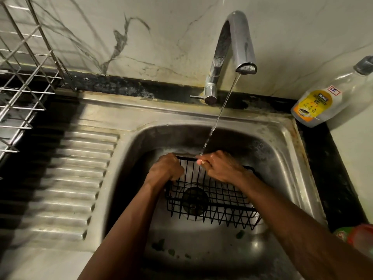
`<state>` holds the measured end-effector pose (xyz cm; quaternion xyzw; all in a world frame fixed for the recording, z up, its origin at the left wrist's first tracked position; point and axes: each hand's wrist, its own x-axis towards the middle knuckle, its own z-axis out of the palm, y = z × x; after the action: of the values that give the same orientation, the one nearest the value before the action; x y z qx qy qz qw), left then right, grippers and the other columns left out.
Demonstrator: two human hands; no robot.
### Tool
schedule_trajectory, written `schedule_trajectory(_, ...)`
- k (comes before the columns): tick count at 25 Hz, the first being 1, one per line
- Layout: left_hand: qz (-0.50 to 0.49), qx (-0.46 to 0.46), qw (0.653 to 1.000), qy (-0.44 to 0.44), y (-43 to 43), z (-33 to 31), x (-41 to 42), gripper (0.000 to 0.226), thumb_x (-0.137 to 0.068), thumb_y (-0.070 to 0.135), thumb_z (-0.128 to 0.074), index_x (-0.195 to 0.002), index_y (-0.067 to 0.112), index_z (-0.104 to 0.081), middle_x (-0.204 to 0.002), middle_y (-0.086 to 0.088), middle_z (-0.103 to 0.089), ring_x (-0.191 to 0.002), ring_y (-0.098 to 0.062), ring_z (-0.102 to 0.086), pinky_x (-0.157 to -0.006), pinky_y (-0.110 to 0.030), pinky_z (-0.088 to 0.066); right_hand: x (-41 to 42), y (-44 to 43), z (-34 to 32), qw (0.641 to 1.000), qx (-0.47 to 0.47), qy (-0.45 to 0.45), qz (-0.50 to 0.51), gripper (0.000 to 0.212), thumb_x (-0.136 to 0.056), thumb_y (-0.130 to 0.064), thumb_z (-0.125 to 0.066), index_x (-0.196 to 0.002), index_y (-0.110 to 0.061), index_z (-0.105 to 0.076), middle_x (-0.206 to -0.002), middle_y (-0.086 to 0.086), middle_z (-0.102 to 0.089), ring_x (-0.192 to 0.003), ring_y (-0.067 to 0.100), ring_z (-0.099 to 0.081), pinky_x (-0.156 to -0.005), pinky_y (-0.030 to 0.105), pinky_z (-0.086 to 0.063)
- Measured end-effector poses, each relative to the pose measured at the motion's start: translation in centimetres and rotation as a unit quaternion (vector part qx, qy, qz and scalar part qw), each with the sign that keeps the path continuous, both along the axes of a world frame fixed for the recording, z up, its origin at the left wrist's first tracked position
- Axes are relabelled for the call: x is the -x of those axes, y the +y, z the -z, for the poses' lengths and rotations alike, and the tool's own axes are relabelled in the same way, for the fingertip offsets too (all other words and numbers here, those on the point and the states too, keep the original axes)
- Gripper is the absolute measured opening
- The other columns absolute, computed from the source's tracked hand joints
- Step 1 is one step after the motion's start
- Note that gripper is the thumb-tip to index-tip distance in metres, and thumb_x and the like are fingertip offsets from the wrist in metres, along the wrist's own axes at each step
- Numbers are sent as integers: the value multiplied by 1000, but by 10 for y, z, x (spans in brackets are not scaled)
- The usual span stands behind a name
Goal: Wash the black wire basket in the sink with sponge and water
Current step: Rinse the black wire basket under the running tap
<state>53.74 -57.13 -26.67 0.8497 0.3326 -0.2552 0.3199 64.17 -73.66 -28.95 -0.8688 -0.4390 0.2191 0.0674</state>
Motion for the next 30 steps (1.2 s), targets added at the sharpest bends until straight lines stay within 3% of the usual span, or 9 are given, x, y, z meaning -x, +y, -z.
schedule_trajectory(3,18,19,1000,-10,-10,2,-4,17,-88,27,-69,-89,13,-59,-90,-5,-67,-75,-15,-64,-61,-25,-48,12,21,11,993,39,-83,-77,58,-96,-58,-52,-143,-25,-46,-118,10,-69,-107,30,-66,-88,39,-51)
schedule_trajectory(5,23,18,1000,-10,-12,2,-4,23,-86,28,-71,-100,14,-59,-102,-4,-67,-82,-18,-63,-63,-25,-47,15,30,17,987,56,-129,-77,61,-92,-62,-50,-138,-22,-46,-114,12,-68,-104,32,-65,-86,39,-47)
schedule_trajectory(7,17,13,1000,-11,-10,3,-5,37,-84,30,-73,-114,15,-58,-101,-2,-60,-85,-19,-59,-68,-27,-46,16,29,23,986,77,-133,-58,69,-90,-68,-48,-141,-22,-41,-116,13,-67,-105,33,-63,-91,41,-44)
schedule_trajectory(15,7,15,999,-37,-7,9,-9,24,-89,28,-64,-111,17,-63,-84,3,-58,-74,-13,-60,-67,-28,-53,9,33,20,992,44,-102,-56,49,-88,-43,-62,-129,-18,-55,-115,12,-64,-103,34,-64,-85,36,-47)
schedule_trajectory(19,7,9,999,-39,-9,8,-10,31,-93,34,-59,-118,17,-62,-113,-6,-65,-90,-20,-62,-74,-29,-47,0,32,18,992,45,-92,-69,40,-98,-47,-48,-125,-19,-60,-111,12,-67,-102,35,-65,-86,41,-48)
schedule_trajectory(22,10,7,999,-38,-9,7,-10,41,-96,40,-51,-130,17,-57,-124,-9,-64,-107,-26,-63,-80,-29,-47,-1,35,16,993,51,-96,-53,50,-105,-55,-29,-113,-20,-65,-107,13,-69,-99,35,-65,-82,41,-44)
schedule_trajectory(26,-7,33,999,-14,-6,7,-10,26,-93,37,-56,-114,23,-65,-91,-1,-74,-78,-17,-72,-69,-29,-59,5,36,16,987,37,-136,-80,46,-105,-53,-30,-136,-24,-49,-112,12,-69,-101,35,-65,-77,39,-41)
schedule_trajectory(28,-22,38,999,-5,-2,4,-9,24,-92,39,-61,-110,22,-62,-77,1,-73,-68,-15,-72,-60,-28,-58,4,34,19,986,46,-145,-72,55,-102,-60,-34,-144,-25,-38,-115,12,-68,-105,36,-65,-85,40,-46)
schedule_trajectory(30,-18,42,999,10,-1,0,-9,17,-93,30,-63,-103,19,-54,-77,-1,-69,-68,-15,-69,-57,-27,-54,3,33,22,980,73,-166,-80,71,-95,-72,-39,-148,-25,-32,-116,12,-68,-105,35,-65,-87,40,-46)
